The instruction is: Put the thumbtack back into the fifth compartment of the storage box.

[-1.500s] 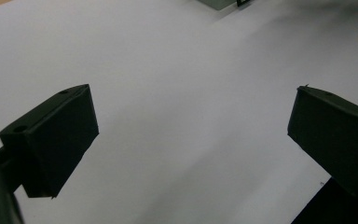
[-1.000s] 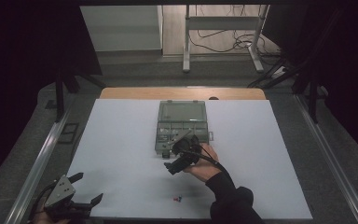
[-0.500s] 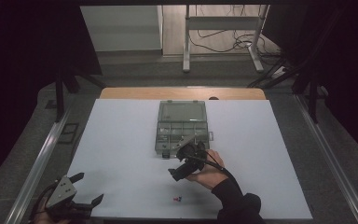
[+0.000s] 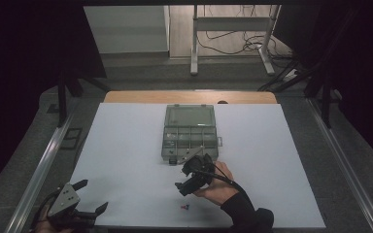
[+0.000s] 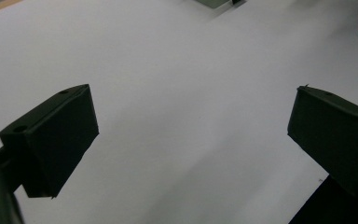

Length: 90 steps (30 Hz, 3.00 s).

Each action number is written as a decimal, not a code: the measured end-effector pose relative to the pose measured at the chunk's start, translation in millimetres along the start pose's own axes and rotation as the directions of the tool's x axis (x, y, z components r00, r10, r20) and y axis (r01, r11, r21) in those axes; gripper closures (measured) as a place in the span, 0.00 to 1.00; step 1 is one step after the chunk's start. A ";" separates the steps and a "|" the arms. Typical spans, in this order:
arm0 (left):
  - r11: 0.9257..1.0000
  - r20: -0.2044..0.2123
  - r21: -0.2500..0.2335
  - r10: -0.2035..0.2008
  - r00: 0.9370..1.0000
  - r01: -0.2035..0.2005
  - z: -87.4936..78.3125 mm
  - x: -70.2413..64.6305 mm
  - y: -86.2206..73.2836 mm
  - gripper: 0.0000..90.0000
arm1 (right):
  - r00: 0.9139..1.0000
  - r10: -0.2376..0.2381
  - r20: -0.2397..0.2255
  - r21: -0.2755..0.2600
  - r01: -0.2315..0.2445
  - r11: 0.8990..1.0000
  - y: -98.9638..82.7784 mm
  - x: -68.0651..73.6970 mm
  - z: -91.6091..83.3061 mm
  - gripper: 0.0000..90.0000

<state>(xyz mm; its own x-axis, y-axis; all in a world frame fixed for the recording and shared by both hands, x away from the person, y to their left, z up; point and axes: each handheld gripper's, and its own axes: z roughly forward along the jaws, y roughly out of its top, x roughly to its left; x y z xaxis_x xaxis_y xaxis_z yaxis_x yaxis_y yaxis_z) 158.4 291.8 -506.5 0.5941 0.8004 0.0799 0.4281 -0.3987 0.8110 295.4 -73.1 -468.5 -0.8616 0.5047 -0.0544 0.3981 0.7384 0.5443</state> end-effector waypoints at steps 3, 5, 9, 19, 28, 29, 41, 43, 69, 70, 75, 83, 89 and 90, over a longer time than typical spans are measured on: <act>1.000 0.001 -0.001 0.001 1.000 -0.001 -0.1 0.1 0.0 0.02 | 1.000 -0.011 -0.005 0.014 0.011 1.000 -3.5 3.7 0.4 0.15; 1.000 0.002 -0.002 0.002 1.000 -0.002 -0.1 0.1 -0.1 0.02 | 1.000 -0.022 -0.007 0.020 0.022 1.000 -6.1 6.7 0.5 0.16; 1.000 0.003 0.000 0.003 1.000 -0.003 0.2 0.1 0.2 0.02 | 0.999 -0.036 -0.012 0.038 0.037 0.999 -11.8 14.1 1.7 0.20; 1.000 0.004 0.000 0.005 1.000 -0.005 0.2 0.0 0.2 0.02 | 0.994 -0.080 -0.070 0.067 0.085 0.994 -22.0 26.1 2.1 0.47; 1.000 0.003 0.002 0.011 1.000 -0.011 0.3 -0.5 0.4 0.02 | 0.980 -0.124 -0.155 0.121 0.143 0.982 -25.9 36.4 8.8 0.67; 1.000 0.003 0.001 0.011 1.000 -0.011 0.3 -0.5 0.4 0.02 | 0.977 -0.128 -0.172 0.126 0.151 0.980 -26.5 37.1 9.4 0.71; 1.000 0.003 0.002 0.016 1.000 -0.016 0.4 -1.0 0.5 0.02 | 0.966 -0.154 -0.207 0.135 0.184 0.974 -31.1 40.2 17.8 0.81; 1.000 0.002 0.002 0.017 1.000 -0.017 0.4 -1.1 0.5 0.02 | 0.966 -0.162 -0.202 0.140 0.192 0.971 -31.8 40.9 19.8 0.82; 0.999 0.002 0.014 0.032 0.999 -0.032 1.7 -2.7 1.1 0.02 | 0.973 -0.154 -0.172 0.097 0.172 0.980 -30.1 34.1 15.2 0.92; 0.999 0.003 0.016 0.034 0.999 -0.034 1.9 -2.9 1.2 0.02 | 0.973 -0.154 -0.172 0.097 0.172 0.980 -30.1 34.1 15.2 0.92; 0.999 0.001 0.021 0.038 0.999 -0.038 2.5 -3.5 1.6 0.02 | 0.978 -0.131 -0.162 0.067 0.144 0.987 -28.9 27.0 11.9 0.92; 0.999 0.005 0.021 0.033 0.999 -0.034 2.5 -2.7 1.5 0.02 | 0.984 -0.104 -0.148 0.032 0.110 0.993 -26.5 20.4 8.5 0.92; 0.999 0.005 0.022 0.032 0.999 -0.032 2.7 -2.7 1.6 0.02 | 0.987 -0.093 -0.129 0.010 0.095 0.995 -22.5 15.3 5.7 0.92; 0.999 0.005 0.022 0.031 1.000 -0.031 2.7 -2.6 1.6 0.02 | 0.988 -0.093 -0.126 0.004 0.094 0.996 -21.8 14.5 5.0 0.92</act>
<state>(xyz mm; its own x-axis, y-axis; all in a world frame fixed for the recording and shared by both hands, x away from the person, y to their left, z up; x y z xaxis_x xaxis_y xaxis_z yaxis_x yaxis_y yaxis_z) 159.4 287.9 -506.9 0.6106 0.7853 0.1023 0.4241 -0.4333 0.7952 275.8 -79.6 -485.3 -0.9277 0.3734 0.0016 0.3166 0.7842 0.5337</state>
